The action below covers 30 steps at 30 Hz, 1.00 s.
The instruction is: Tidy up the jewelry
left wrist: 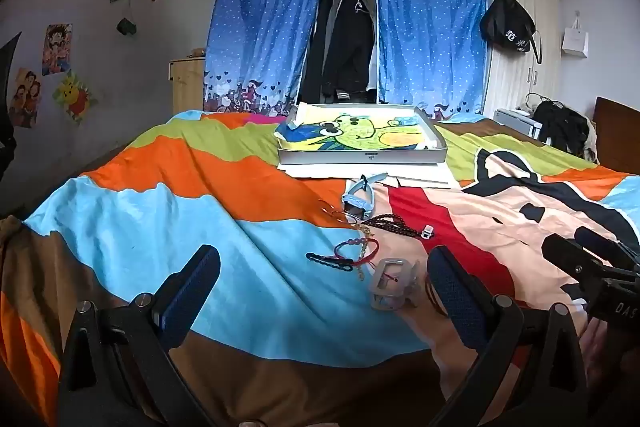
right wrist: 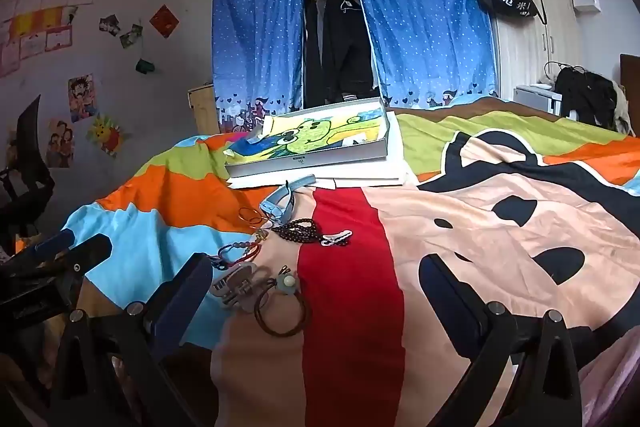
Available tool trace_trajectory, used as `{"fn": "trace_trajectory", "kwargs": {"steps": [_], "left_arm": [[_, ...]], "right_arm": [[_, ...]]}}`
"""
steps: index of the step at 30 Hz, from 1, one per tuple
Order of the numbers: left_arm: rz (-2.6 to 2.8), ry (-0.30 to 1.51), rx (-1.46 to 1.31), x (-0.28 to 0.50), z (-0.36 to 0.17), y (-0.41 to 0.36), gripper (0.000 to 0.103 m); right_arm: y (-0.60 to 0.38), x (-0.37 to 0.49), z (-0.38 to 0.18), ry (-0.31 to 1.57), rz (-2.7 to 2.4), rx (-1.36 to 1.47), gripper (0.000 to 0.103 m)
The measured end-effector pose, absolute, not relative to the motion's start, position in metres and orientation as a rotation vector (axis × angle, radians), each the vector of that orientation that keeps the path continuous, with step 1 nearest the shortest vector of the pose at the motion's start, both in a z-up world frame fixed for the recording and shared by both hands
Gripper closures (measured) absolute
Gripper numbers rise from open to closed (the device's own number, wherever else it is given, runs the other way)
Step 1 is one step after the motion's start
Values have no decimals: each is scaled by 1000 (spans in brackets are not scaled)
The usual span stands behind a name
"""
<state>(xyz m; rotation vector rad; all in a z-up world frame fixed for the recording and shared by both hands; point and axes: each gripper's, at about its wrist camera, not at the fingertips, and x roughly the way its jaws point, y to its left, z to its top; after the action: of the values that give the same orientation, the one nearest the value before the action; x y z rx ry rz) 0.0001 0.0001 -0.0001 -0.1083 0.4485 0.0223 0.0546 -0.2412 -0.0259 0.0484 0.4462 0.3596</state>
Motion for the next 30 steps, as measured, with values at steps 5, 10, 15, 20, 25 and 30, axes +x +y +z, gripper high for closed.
{"fn": "trace_trajectory", "kwargs": {"steps": [5, 10, 15, 20, 25, 30], "left_arm": [[17, 453, -111, 1, 0, 0, 1], [16, 459, -108, 5, -1, -2, 1], [17, 461, -113, 6, -1, -3, 1], [14, 461, -113, 2, -4, -1, 1], [13, 460, -113, 3, -4, -2, 1], [15, 460, -114, 3, -3, -3, 1]], "right_arm": [[-241, 54, -26, 460, 364, 46, 0], [-242, 60, -34, 494, 356, 47, 0], [-246, 60, -34, 500, 354, 66, 0], [-247, 61, -35, 502, 354, 66, 0], [-247, 61, -35, 501, 356, 67, 0], [-246, 60, -34, 501, 354, 66, 0]]}}
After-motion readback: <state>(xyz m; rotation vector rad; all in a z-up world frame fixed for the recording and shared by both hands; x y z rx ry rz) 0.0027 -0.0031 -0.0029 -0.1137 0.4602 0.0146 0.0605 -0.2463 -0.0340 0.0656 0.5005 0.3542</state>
